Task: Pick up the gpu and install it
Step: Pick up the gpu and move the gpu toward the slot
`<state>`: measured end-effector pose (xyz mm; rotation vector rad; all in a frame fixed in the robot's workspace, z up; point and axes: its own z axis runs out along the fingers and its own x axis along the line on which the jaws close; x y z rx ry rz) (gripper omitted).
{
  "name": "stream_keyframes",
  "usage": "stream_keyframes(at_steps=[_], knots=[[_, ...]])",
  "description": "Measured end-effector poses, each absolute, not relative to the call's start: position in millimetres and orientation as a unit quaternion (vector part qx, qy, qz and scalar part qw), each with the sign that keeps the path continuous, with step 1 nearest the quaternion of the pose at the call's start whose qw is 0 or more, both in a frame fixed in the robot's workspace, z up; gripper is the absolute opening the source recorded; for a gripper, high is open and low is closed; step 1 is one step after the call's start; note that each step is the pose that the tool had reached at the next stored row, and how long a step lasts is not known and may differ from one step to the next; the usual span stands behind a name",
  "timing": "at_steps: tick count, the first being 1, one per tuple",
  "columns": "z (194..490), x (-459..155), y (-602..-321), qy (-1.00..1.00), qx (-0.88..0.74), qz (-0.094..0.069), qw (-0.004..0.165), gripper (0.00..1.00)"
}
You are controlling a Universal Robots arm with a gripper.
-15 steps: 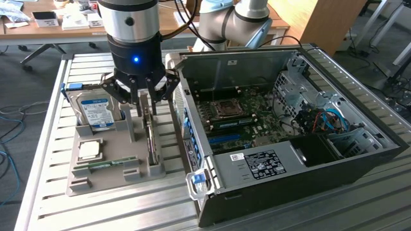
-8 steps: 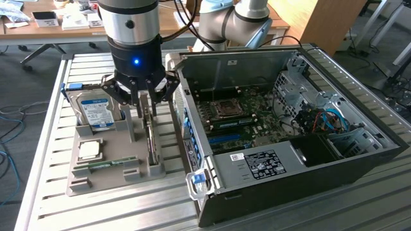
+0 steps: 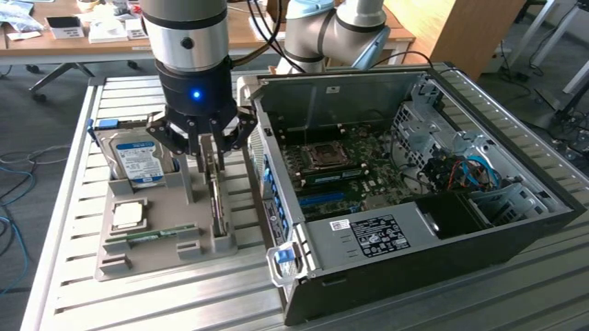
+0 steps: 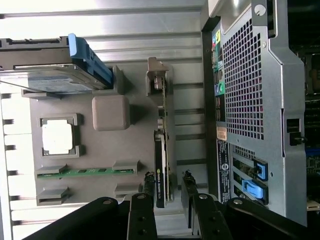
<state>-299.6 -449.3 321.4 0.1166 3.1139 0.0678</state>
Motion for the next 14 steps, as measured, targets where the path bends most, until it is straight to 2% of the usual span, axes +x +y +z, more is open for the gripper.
stream_keyframes(at_steps=[14], knots=[[307.8, -303.7, -449.3, 0.999, 0.037, 0.021, 0.013, 0.36]])
